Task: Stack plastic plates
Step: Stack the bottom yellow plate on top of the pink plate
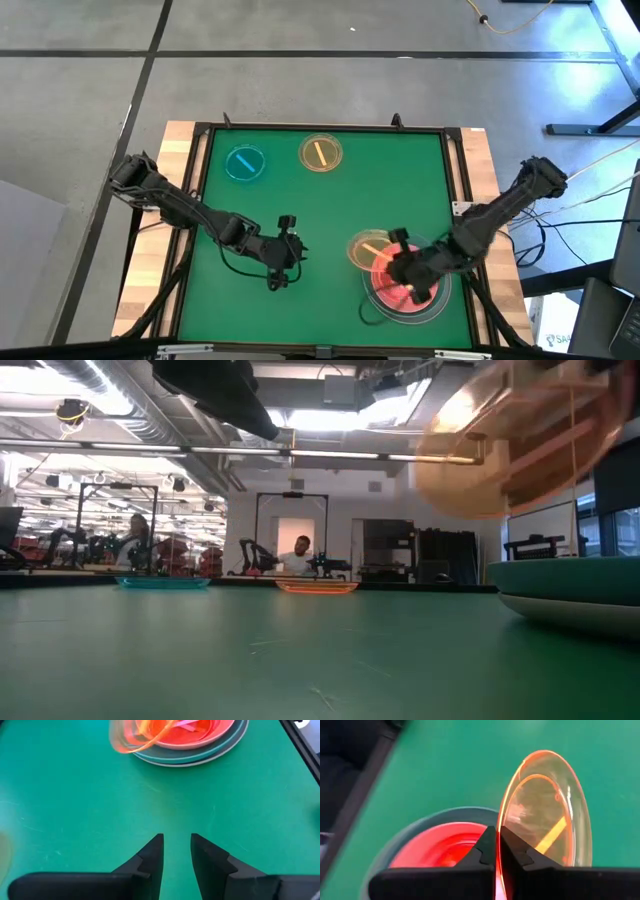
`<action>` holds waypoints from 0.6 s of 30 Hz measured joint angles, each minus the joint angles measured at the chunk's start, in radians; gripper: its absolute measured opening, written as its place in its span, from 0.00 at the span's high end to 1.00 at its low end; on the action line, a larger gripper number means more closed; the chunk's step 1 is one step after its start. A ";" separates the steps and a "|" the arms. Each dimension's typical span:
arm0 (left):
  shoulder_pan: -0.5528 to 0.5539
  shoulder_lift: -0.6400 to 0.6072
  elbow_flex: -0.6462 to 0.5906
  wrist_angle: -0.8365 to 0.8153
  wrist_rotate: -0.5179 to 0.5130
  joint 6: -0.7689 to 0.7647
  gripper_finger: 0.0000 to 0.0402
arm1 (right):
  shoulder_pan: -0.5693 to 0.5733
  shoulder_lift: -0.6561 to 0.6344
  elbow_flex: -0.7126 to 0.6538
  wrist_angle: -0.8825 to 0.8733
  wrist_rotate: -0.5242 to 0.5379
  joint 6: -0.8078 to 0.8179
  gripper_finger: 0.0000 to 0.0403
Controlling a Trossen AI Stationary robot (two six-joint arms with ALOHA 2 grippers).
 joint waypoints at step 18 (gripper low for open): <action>0.002 0.000 0.000 0.002 -0.021 -0.001 0.78 | 0.127 0.010 -0.144 0.043 -0.152 0.394 0.98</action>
